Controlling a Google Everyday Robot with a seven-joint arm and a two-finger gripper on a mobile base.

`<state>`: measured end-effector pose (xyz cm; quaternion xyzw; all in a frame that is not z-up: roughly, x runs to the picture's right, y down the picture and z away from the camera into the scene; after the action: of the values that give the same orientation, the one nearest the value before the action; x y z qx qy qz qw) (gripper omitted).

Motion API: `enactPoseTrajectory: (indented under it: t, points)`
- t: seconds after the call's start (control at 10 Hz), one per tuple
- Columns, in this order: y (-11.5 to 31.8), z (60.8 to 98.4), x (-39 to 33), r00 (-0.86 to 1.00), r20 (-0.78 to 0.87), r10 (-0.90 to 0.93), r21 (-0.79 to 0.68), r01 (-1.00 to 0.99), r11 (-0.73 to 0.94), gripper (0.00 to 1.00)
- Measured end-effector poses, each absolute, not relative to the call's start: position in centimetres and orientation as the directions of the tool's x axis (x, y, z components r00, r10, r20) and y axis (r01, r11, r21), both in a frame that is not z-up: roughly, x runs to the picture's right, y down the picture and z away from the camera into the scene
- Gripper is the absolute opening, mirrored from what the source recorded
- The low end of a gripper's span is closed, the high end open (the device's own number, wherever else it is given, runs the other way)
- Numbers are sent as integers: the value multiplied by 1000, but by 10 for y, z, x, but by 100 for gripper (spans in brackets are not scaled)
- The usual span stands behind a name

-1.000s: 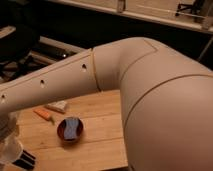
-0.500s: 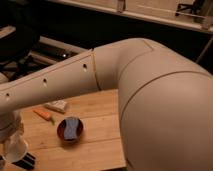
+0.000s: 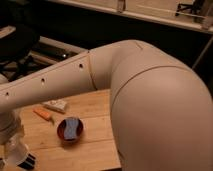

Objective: Place the ceramic cup over the eraser

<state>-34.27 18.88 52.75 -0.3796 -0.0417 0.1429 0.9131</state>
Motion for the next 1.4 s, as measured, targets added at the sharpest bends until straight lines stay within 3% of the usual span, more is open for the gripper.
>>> enactPoseTrajectory:
  t: [1.2,1.4]
  points:
    - [209,543,-359,967,-40,250,-735,-198,649,1]
    - [215,547,-350,970,-79,229,-731,-212,648,16]
